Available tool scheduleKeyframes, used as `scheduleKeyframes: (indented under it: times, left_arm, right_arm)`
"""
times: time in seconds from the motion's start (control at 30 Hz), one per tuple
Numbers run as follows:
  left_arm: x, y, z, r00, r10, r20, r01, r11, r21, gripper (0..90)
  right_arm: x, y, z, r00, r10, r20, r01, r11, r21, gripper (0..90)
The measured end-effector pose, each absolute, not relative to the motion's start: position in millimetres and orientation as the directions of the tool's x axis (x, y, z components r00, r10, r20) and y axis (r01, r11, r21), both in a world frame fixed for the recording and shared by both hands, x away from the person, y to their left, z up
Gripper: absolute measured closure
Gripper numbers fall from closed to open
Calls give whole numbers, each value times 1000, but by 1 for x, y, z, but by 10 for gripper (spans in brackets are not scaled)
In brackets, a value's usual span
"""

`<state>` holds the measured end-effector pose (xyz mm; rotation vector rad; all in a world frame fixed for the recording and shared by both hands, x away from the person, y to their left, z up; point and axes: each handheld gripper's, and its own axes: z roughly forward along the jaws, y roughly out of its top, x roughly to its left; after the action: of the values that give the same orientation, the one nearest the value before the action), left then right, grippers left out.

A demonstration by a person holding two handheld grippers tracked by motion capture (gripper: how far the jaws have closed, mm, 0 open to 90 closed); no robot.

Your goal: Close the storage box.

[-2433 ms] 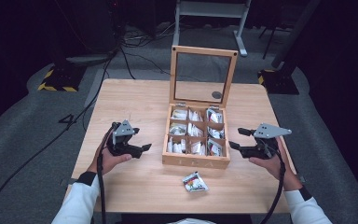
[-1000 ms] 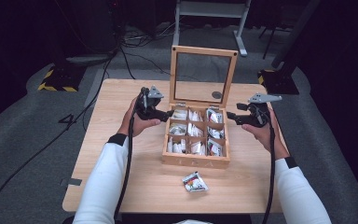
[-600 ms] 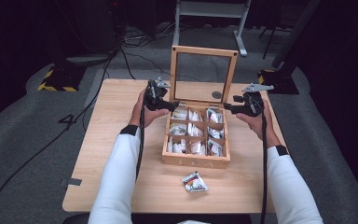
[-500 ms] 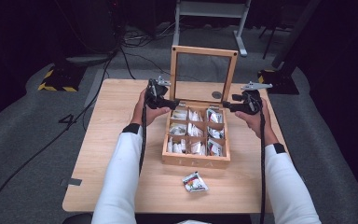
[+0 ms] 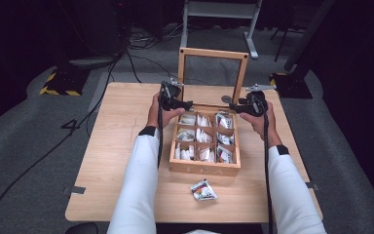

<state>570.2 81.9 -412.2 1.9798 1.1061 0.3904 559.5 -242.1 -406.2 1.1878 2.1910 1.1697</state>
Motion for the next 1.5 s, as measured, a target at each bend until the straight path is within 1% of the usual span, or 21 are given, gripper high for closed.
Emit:
scheduleKeyframes:
  times: [0.03,0.07,0.13,0.27,0.37,0.4,0.47,0.53,0.6,0.63,0.8,0.87,0.97,1.0,1.23,1.33,1.43,1.5]
  left_arm:
    - [571,83,-413,561,817,-131,568,-266,779,325]
    - [571,84,-413,560,815,-150,570,-248,783,325]
    - [572,84,-413,555,817,-158,568,-233,789,328]
    - [574,78,-413,552,827,-109,562,-273,781,325]
    - [575,75,-412,537,835,-119,574,-259,777,310]
    - [575,75,-412,532,837,-126,579,-251,776,319]
    - [575,77,-411,531,839,-123,577,-251,777,352]
    - [575,80,-410,533,837,-120,574,-254,779,417]
    - [574,82,-411,535,834,-132,570,-241,785,421]
    - [573,82,-411,536,833,-132,567,-240,788,445]
    - [571,86,-410,548,825,-140,558,-235,796,452]
    - [570,87,-410,548,824,-146,558,-229,798,470]
    - [569,85,-409,549,827,-115,546,-251,799,472]
    - [568,86,-409,545,830,-118,549,-247,798,498]
    - [567,90,-407,574,812,-100,526,-273,805,511]
    - [565,92,-407,595,798,-97,513,-283,811,490]
    - [562,94,-403,600,793,-106,497,-266,826,492]
    - [560,94,-400,602,793,-93,485,-271,831,492]
  right_arm:
    - [561,-244,-407,-561,825,69,506,276,817,497]
    - [562,-244,-408,-564,823,71,506,276,817,497]
    - [563,-243,-409,-563,823,73,508,275,816,496]
    - [566,-241,-410,-561,825,73,507,273,818,468]
    - [567,-237,-409,-552,831,76,509,263,819,466]
    - [568,-236,-409,-552,831,71,507,267,819,471]
    - [567,-237,-408,-547,834,70,508,264,820,515]
    - [566,-241,-407,-552,832,56,489,269,830,559]
    - [566,-241,-406,-552,832,55,484,266,834,559]
    - [565,-240,-405,-546,836,56,480,258,839,559]
    - [563,-243,-403,-555,830,62,472,252,845,577]
    - [562,-244,-402,-561,826,65,464,248,850,577]
    - [561,-243,-400,-551,832,62,464,244,852,586]
    - [560,-240,-399,-542,839,51,462,247,852,588]
    - [558,-243,-398,-556,829,63,459,243,855,588]
    - [556,-243,-398,-559,826,68,454,236,859,592]
    - [555,-243,-397,-560,826,68,449,234,862,598]
    - [553,-242,-395,-565,823,60,443,241,863,589]
